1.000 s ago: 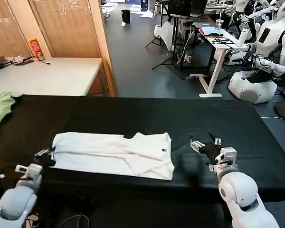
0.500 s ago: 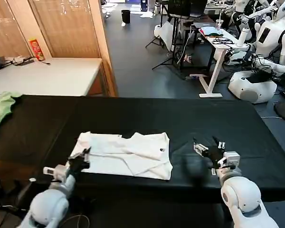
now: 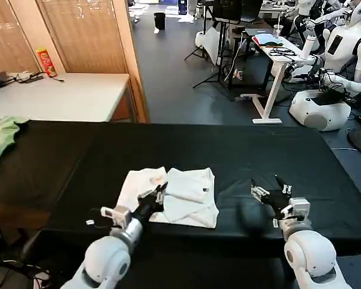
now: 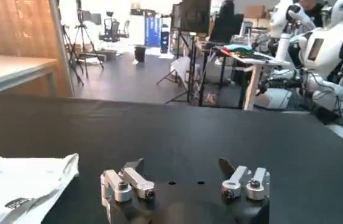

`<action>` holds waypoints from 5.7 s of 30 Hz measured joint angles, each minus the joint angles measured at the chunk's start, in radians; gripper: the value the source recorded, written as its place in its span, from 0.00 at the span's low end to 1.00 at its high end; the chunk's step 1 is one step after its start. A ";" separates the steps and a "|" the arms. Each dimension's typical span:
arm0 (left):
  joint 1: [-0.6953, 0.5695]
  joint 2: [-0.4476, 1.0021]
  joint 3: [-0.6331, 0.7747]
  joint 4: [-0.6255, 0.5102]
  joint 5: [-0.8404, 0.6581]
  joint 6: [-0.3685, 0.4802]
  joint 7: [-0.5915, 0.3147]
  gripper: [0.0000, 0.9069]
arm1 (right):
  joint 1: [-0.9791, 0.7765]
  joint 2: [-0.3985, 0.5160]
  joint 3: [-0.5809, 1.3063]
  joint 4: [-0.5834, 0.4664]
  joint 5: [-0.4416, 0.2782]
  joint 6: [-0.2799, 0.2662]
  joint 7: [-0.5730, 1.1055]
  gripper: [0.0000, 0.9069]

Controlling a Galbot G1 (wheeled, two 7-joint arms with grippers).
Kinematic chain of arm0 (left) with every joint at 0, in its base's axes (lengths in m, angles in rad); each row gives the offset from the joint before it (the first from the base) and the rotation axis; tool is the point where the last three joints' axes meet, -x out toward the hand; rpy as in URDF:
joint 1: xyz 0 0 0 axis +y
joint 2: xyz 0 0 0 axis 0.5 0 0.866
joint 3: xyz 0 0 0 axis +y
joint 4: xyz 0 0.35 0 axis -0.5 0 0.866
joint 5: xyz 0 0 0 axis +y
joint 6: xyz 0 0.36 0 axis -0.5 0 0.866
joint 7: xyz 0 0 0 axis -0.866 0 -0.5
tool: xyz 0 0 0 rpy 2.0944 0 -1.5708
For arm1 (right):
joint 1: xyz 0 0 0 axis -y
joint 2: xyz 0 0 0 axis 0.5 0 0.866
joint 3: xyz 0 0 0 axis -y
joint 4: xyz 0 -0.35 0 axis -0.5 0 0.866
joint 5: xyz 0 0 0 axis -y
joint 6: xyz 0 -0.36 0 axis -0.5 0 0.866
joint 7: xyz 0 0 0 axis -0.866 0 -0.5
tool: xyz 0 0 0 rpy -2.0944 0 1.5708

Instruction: Fold and organize the clothes.

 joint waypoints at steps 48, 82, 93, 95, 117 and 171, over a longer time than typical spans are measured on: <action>-0.157 -0.166 0.084 0.120 -0.107 -0.034 -0.040 0.97 | 0.114 -0.052 -0.214 -0.078 -0.008 0.045 -0.094 0.97; -0.004 0.071 -0.138 0.088 0.169 -0.126 0.006 0.97 | 0.189 -0.024 -0.355 -0.094 -0.125 -0.034 -0.050 0.97; 0.036 0.072 -0.159 0.096 0.196 -0.146 0.007 0.97 | 0.154 -0.053 -0.433 -0.039 -0.133 -0.081 -0.137 0.97; 0.043 0.071 -0.161 0.101 0.199 -0.150 0.008 0.97 | 0.148 -0.056 -0.434 -0.035 -0.159 -0.098 -0.136 0.97; 0.051 0.069 -0.184 0.144 0.196 -0.191 0.020 0.97 | -0.123 -0.023 -0.234 0.169 -0.256 -0.098 0.026 0.97; 0.087 -0.063 -0.259 0.193 -0.292 -0.147 0.059 0.58 | 0.018 0.140 -0.197 -0.031 -0.316 0.081 0.015 0.97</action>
